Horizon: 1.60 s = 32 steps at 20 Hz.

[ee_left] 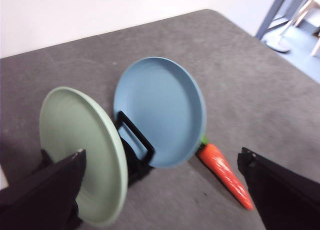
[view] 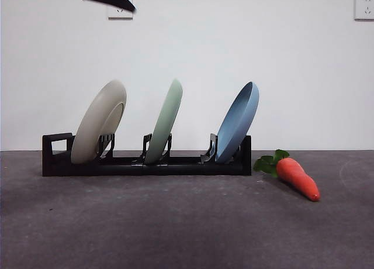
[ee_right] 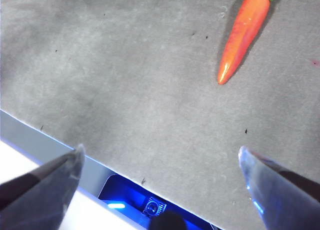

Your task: Take the green plate from the plate rack,put the plate on the table,take the carrot from the table,put the carrot in the plate

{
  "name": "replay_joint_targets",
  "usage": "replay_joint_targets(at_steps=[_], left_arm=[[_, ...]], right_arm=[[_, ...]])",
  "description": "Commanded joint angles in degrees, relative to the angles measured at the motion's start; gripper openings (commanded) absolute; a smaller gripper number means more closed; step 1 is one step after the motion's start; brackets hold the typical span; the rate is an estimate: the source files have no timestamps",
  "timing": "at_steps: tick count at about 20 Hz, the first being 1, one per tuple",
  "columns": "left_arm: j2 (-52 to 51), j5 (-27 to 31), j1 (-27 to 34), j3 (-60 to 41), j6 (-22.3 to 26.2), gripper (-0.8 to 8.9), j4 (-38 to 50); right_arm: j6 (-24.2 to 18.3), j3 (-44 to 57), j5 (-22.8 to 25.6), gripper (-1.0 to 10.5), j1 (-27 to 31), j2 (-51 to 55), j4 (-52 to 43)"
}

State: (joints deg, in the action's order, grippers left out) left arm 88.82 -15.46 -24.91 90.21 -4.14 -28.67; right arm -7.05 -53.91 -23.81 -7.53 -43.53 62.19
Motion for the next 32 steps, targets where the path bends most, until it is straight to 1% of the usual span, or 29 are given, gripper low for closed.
replay_joint_targets(at_steps=[1, 4, 6, 8, 14, 15, 18, 20, 21, 23, 24, 26, 27, 28, 29, 32], left_arm=[[4.9, 2.2, -1.2, 1.8, -0.2, 5.93, 3.2], [9.9, 5.1, -2.1, 1.8, -0.2, 5.92, 9.0], [12.9, 5.3, -2.1, 1.8, -0.2, 5.92, 11.1], [15.3, 6.5, -2.1, 1.8, -0.2, 5.92, 11.8], [21.3, 6.4, -2.1, 1.8, -0.4, 5.89, 12.6], [21.7, 6.4, -2.1, 1.8, -0.4, 5.38, 12.6], [21.8, 6.2, -2.3, 1.8, -0.5, 2.41, 13.3], [21.8, 6.1, -2.3, 1.8, -1.9, 1.05, 13.2], [21.8, 6.1, -2.2, 1.8, -2.3, 0.63, 12.9], [21.8, 5.9, -2.2, 1.8, -2.3, 0.17, 12.7], [21.8, 5.7, -2.2, 1.8, -2.3, 0.17, 12.6], [21.8, 2.7, -2.2, 1.8, -2.7, 0.17, 12.3], [21.8, 1.3, -2.1, 1.8, -4.2, 0.17, 12.3], [21.7, 0.3, -2.0, 1.8, -5.7, 0.14, 12.4], [21.6, -0.1, -1.9, 1.8, -6.8, -0.09, 12.4], [20.8, -0.3, -1.6, 1.8, -8.2, -0.08, 12.3]], right_arm=[[0.1, -0.3, 0.1, 7.1, -0.1, 0.0, -0.1], [0.1, -0.3, 0.1, 7.1, -0.1, 0.0, -0.1], [0.1, -0.3, 0.2, 7.1, -0.1, 0.0, -0.1], [0.1, -0.3, 0.2, 7.1, -0.1, 0.0, -0.1], [0.2, -0.3, 0.2, 7.1, -0.1, 0.0, -0.1], [0.1, -0.3, 0.2, 7.1, -0.1, 0.0, -0.1], [0.1, -0.3, 0.2, 7.1, -0.1, 0.0, -0.1], [0.1, -0.3, 0.2, 7.1, -0.1, 0.0, -0.1], [0.1, -0.3, 0.2, 7.1, -0.1, 0.0, -0.1], [0.1, -0.3, 0.2, 7.1, -0.1, 0.0, -0.1], [0.1, -0.3, 0.2, 7.1, -0.1, 0.0, -0.1], [0.1, -0.3, 0.2, 7.1, -0.1, 0.0, -0.1], [0.1, -0.3, 0.2, 6.9, -0.1, 0.0, -0.1], [0.1, -0.3, 0.2, 6.9, -0.1, 0.0, -0.1], [0.1, -0.3, 0.2, 6.9, -0.1, 0.0, -0.1], [0.1, -0.3, 0.1, 6.9, -0.1, 0.0, -0.1]])
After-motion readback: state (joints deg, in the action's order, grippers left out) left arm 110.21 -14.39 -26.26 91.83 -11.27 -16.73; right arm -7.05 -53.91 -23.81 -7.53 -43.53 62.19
